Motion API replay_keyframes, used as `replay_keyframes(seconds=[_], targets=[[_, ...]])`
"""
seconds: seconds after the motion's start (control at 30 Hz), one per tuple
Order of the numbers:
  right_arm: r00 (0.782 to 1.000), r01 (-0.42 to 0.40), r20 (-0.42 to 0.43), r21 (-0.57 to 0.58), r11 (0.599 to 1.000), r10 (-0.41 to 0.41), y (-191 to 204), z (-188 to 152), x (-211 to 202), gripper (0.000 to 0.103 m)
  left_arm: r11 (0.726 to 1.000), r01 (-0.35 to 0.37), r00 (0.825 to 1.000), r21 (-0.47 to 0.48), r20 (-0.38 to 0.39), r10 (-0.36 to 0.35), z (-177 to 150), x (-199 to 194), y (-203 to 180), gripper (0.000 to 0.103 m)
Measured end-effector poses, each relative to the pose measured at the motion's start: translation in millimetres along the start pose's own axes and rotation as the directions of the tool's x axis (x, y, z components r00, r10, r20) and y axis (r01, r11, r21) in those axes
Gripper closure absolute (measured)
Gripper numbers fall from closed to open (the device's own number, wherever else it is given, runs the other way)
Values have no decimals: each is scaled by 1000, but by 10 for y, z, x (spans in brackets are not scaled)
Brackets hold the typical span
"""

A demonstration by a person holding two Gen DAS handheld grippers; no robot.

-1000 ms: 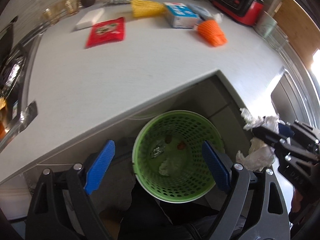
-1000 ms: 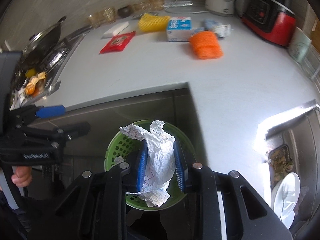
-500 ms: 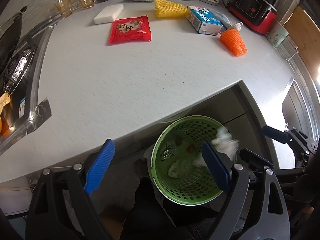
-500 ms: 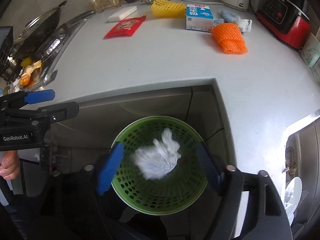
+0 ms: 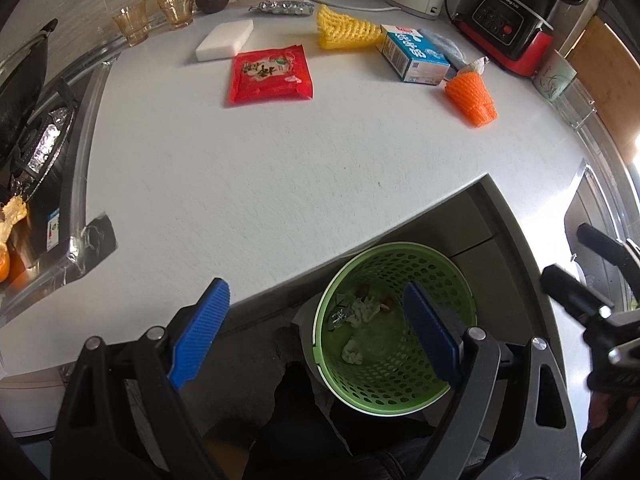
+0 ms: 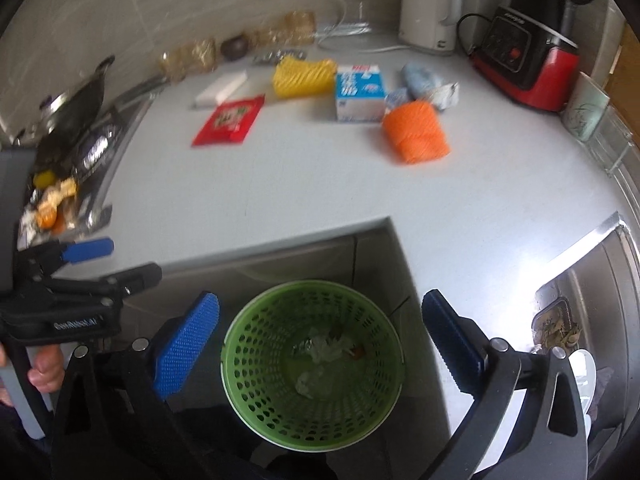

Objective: Collect trash
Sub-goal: 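Carry bag and tissue over the green basket and open both tools, then grasp the blue milk carton with left tool while right tool grasps orange foam net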

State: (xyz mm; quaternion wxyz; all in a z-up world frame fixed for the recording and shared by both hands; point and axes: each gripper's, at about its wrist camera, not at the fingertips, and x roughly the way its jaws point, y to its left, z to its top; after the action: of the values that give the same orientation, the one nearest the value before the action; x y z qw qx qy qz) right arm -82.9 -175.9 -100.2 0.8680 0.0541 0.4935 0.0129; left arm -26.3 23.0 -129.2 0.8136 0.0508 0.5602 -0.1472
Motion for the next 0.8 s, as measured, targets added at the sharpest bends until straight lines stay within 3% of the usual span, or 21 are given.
replay_keyframes(seconds=[0.3, 0.53, 0.8], targets=[[1000, -8, 3, 24, 1000, 8, -79, -73, -89, 2, 1000, -19, 1000, -18, 14, 19, -63, -97, 24, 18], [999, -32, -17, 0, 999, 32, -160, -175, -104, 2, 994, -18, 999, -106, 26, 21, -179, -178, 89, 18], [1000, -25, 6, -24, 999, 25, -231, -23, -89, 2, 987, -43, 998, -157, 36, 50, -131, -198, 185, 18]])
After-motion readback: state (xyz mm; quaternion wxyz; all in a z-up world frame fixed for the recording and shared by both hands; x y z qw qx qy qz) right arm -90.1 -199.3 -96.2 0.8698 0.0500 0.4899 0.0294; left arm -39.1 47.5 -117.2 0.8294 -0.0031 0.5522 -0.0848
